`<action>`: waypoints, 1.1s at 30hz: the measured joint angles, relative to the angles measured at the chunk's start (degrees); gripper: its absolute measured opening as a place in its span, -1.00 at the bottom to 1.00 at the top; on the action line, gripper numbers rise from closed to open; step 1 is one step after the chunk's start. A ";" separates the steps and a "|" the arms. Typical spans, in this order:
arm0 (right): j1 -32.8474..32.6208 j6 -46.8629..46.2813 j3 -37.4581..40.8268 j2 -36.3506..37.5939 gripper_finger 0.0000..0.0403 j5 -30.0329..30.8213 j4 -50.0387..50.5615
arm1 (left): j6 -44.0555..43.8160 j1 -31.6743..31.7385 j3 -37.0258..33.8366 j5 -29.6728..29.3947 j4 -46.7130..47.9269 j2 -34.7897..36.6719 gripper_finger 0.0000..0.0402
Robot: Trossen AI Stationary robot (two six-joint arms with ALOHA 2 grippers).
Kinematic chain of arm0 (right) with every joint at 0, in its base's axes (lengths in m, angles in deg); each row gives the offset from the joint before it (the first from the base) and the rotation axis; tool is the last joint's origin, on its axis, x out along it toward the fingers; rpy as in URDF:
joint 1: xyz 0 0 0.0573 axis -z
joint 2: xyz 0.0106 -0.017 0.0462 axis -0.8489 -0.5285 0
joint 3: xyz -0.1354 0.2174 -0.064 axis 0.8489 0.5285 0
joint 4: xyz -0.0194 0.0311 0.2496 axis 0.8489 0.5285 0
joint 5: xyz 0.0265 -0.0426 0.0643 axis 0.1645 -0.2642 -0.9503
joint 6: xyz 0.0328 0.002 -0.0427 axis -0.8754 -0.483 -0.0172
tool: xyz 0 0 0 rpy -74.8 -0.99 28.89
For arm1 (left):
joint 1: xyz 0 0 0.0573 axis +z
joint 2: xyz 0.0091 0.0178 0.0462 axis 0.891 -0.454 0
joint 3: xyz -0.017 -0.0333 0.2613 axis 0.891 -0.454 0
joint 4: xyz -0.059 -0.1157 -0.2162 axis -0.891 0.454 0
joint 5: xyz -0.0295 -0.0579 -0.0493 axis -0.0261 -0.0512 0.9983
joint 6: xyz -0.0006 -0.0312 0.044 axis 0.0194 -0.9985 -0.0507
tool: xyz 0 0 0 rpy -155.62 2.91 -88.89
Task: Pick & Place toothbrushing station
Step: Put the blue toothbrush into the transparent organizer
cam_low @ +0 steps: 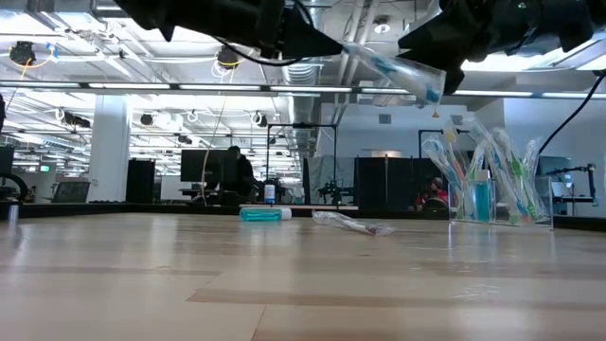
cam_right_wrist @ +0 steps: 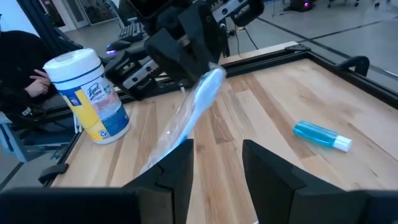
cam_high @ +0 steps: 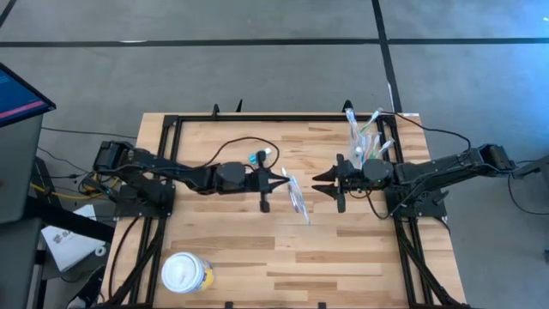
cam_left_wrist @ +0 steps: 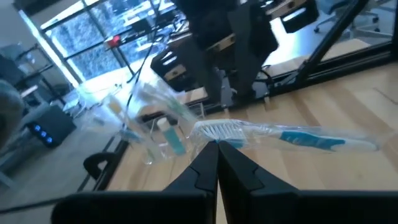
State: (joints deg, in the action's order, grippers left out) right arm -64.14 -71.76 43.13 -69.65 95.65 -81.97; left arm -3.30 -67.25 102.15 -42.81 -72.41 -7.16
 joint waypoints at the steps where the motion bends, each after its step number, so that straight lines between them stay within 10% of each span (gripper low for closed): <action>1: 0.00 -0.01 0.00 0.00 -0.36 0.00 -0.01 | 0.77 -0.14 0.32 0.32 0.48 -0.08 -1.00; 33: -0.26 -3.42 -0.05 -2.93 -0.36 -7.51 -5.84 | 5.81 -0.92 7.08 2.48 0.15 -3.22 -1.00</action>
State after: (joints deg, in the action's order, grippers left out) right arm -64.40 -75.17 43.09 -72.59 88.14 -87.81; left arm 2.51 -68.17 109.23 -40.32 -72.26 -10.38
